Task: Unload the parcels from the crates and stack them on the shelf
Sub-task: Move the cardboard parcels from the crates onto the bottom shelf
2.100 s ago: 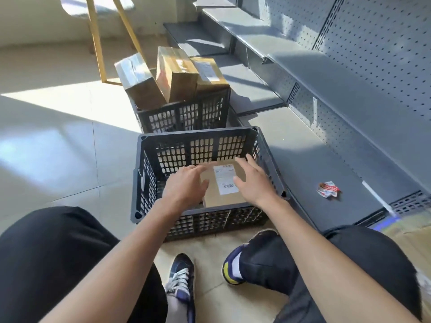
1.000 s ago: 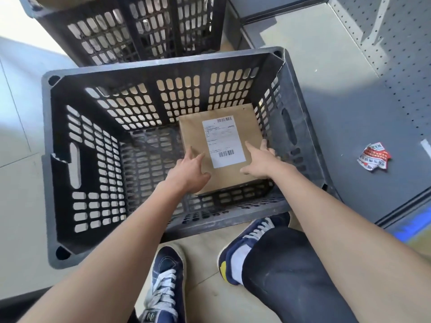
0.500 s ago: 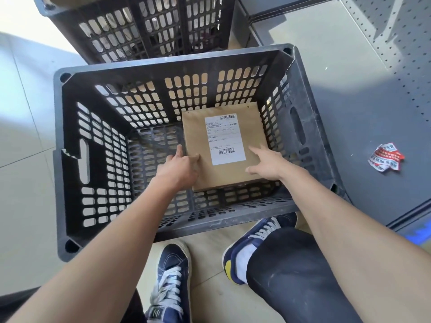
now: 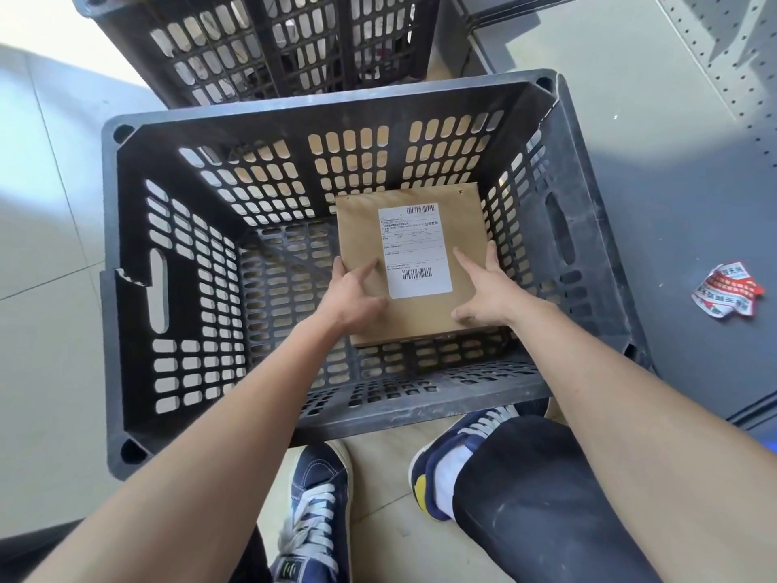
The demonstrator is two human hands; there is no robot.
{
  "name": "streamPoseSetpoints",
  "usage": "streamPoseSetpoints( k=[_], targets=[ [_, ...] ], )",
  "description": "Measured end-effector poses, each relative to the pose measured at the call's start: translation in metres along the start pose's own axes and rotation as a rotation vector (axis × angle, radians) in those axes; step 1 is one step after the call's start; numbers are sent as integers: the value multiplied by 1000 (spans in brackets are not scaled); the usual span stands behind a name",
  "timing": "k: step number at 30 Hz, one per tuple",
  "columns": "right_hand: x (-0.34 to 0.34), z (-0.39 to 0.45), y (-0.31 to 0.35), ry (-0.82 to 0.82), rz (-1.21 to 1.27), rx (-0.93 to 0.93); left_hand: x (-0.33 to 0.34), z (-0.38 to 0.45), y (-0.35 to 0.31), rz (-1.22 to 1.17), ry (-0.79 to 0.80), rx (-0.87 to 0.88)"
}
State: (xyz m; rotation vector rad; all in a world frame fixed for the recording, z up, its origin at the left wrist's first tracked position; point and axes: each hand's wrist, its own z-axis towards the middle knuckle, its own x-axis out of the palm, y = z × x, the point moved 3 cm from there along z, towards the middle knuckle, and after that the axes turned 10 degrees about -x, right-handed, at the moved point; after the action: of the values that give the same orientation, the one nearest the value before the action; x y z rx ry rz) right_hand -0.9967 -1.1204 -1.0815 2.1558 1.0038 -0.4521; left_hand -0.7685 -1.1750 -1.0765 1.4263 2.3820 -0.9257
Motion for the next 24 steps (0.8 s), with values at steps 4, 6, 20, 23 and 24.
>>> streamPoseSetpoints(
  k=[4,6,20,23,24],
  targets=[
    [-2,1,6,-70,75,45,3,5,-1,-23,17,-1],
    [-6,-2,10,-128,82,57,2,3,-2,-2,9,5],
    [-28,-90,65,-366,68,-105,-39,-84,-14,-94,-286,180],
    [-35,-121,81,-437,45,-158,-54,-120,-20,-108,-339,239],
    [-38,-132,87,-459,38,-174,-59,-132,-23,-105,-357,260]
  ],
)
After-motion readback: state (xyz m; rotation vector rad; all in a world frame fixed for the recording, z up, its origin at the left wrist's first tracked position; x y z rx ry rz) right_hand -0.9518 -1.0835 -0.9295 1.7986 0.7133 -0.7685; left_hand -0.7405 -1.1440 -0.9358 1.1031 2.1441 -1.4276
